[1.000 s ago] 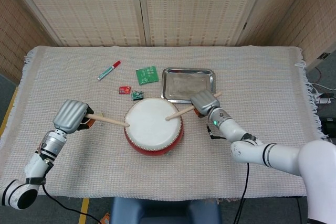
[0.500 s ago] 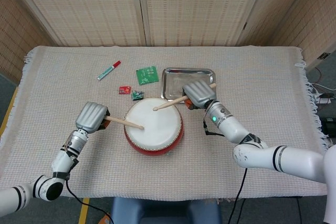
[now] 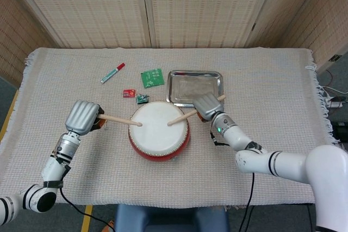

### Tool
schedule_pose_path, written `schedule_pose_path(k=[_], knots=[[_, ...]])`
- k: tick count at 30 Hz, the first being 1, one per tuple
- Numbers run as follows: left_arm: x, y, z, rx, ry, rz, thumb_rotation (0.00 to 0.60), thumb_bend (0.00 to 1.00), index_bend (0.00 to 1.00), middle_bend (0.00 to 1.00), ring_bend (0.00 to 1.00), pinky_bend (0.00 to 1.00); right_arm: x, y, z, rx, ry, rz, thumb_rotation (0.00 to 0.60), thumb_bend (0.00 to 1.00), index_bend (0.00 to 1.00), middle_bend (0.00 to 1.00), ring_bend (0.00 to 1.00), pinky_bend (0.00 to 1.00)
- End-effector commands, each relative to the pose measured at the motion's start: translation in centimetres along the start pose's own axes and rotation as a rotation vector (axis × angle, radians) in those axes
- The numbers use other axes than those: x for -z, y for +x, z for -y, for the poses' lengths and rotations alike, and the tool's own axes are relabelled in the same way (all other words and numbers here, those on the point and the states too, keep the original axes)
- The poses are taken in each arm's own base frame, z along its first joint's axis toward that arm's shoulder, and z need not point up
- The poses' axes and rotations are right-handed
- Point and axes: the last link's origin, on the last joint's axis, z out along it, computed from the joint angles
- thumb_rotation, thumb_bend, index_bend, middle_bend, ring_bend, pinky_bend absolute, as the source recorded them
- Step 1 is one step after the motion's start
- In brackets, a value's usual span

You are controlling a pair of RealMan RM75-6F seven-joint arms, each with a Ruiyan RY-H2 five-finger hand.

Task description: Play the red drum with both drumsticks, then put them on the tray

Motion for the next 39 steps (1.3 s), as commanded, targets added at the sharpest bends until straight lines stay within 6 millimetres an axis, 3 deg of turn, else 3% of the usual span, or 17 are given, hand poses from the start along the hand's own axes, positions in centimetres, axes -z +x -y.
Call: schedule_pose_path(k=[1, 8, 12, 16, 21, 24, 32, 35, 39], knots=[[-0.3, -2.0, -0.7, -0.034, -0.015, 0.05, 0.6, 0.42, 1.0, 1.0, 1.0, 1.0, 0.4, 1.8, 0.7, -0.07, 0.017, -0.073, 0.6, 0.56, 1.0, 1.0, 1.0, 1.0], [-1.3, -5.2, -1.9, -0.098, -0.029, 0.115, 0.6, 0.42, 1.0, 1.0, 1.0, 1.0, 2.6, 4.8, 0.6, -0.181, 0.076, -0.162, 0.6, 0.56, 1.0, 1.0, 1.0, 1.0], [-1.3, -3.7, -1.7, -0.042, -0.002, 0.058, 0.6, 0.42, 1.0, 1.0, 1.0, 1.0, 2.5, 4.2, 0.3, -0.162, 0.077, -0.141, 0.6, 0.56, 1.0, 1.0, 1.0, 1.0], [-0.7, -1.3, -1.2, 0.041, 0.004, 0.002, 0.6, 0.42, 1.0, 1.0, 1.0, 1.0, 1.4, 1.9, 0.1, -0.086, 0.058, -0.068, 0.6, 0.56, 1.0, 1.0, 1.0, 1.0], [-0.5, -0.3, -1.1, 0.071, -0.005, -0.008, 0.6, 0.42, 1.0, 1.0, 1.0, 1.0, 0.2, -0.3, 0.2, -0.009, 0.029, -0.024, 0.6, 0.56, 1.0, 1.0, 1.0, 1.0], [-0.7, -1.2, -1.4, 0.047, -0.012, 0.019, 0.6, 0.42, 1.0, 1.0, 1.0, 1.0, 0.3, 0.2, 0.5, -0.042, 0.03, -0.05, 0.6, 0.56, 1.0, 1.0, 1.0, 1.0], [-1.9, -5.3, -2.6, -0.083, -0.022, 0.113, 0.6, 0.42, 1.0, 1.0, 1.0, 1.0, 2.8, 4.6, 0.6, -0.199, 0.085, -0.188, 0.6, 0.56, 1.0, 1.0, 1.0, 1.0], [-1.9, -5.1, -2.6, -0.107, -0.017, 0.093, 0.6, 0.42, 1.0, 1.0, 1.0, 1.0, 2.9, 4.7, 0.3, -0.203, 0.088, -0.189, 0.6, 0.56, 1.0, 1.0, 1.0, 1.0], [-1.6, -2.8, -2.0, -0.045, 0.01, 0.019, 0.6, 0.42, 1.0, 1.0, 1.0, 1.0, 1.9, 3.1, 0.0, -0.146, 0.071, -0.137, 0.6, 0.56, 1.0, 1.0, 1.0, 1.0]])
